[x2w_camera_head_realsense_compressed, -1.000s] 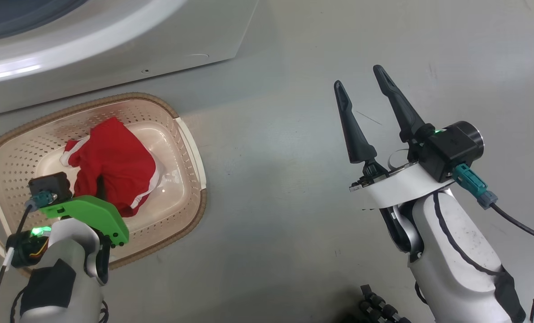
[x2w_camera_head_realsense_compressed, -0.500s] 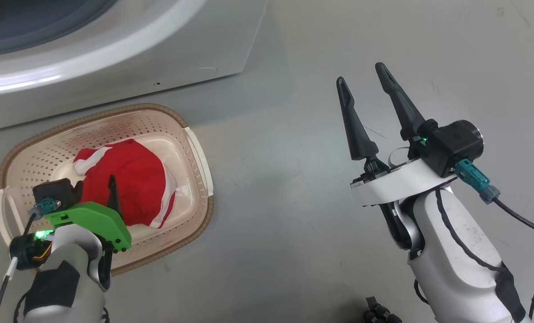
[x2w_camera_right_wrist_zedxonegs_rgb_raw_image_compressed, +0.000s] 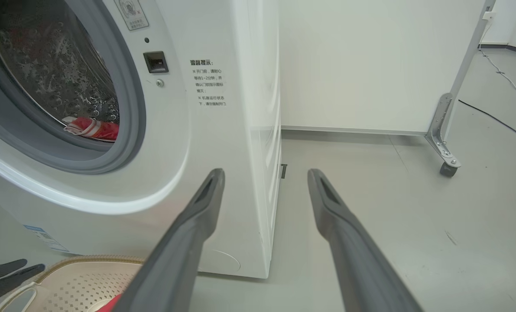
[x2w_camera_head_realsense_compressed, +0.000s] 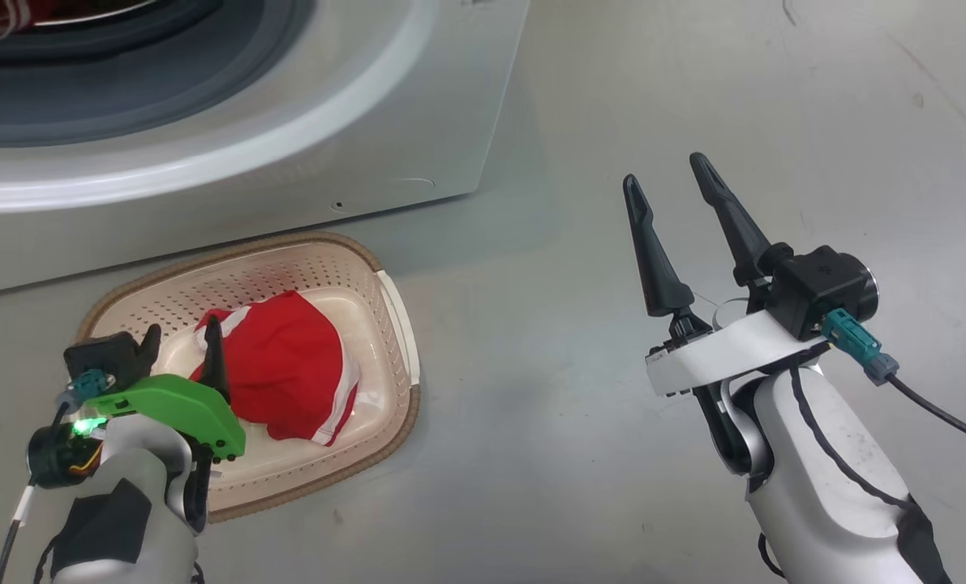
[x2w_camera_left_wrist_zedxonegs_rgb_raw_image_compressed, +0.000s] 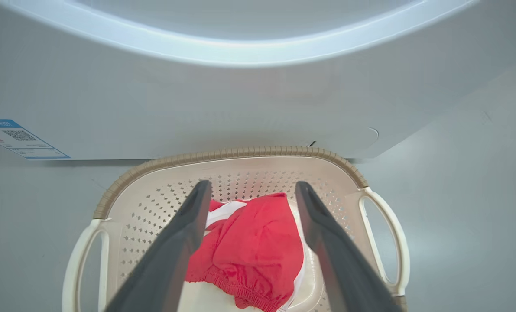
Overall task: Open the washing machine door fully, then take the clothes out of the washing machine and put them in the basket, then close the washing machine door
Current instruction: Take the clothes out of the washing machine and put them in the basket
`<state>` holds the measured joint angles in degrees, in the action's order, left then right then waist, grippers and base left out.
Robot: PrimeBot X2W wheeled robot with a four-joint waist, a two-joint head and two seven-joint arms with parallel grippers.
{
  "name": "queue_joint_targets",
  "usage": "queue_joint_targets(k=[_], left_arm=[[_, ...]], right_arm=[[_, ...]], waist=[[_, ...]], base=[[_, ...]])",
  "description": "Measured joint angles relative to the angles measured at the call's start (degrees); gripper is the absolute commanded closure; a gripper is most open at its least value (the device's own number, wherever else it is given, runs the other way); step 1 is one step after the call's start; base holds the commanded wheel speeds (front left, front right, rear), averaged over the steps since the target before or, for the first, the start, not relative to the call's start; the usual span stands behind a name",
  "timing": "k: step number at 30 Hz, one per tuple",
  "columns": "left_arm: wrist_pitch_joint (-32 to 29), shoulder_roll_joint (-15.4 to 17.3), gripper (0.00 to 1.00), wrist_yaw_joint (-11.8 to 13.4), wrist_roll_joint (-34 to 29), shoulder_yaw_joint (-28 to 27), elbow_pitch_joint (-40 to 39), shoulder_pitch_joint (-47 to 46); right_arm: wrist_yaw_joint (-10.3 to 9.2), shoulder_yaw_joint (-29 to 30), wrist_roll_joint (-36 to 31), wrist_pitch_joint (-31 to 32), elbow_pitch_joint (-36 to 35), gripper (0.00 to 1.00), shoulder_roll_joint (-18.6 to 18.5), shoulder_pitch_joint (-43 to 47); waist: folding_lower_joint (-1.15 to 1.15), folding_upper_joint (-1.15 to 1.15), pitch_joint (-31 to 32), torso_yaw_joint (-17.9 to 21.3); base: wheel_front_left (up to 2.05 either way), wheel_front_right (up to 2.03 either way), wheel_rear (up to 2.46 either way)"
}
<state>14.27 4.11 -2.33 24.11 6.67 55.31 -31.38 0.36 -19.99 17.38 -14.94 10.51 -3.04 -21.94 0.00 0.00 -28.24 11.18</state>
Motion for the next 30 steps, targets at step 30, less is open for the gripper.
queue_joint_targets(k=[30], left_arm=[[0.0, -1.2, 0.0, 2.1, -8.0, 0.2, -27.2, 11.3]], right_arm=[[0.86, 3.3, -1.3, 0.0, 6.0, 0.0, -0.1, 9.1]], waist=[[0.0, 0.0, 16.0, -7.7]], base=[[0.0, 0.0, 0.0]])
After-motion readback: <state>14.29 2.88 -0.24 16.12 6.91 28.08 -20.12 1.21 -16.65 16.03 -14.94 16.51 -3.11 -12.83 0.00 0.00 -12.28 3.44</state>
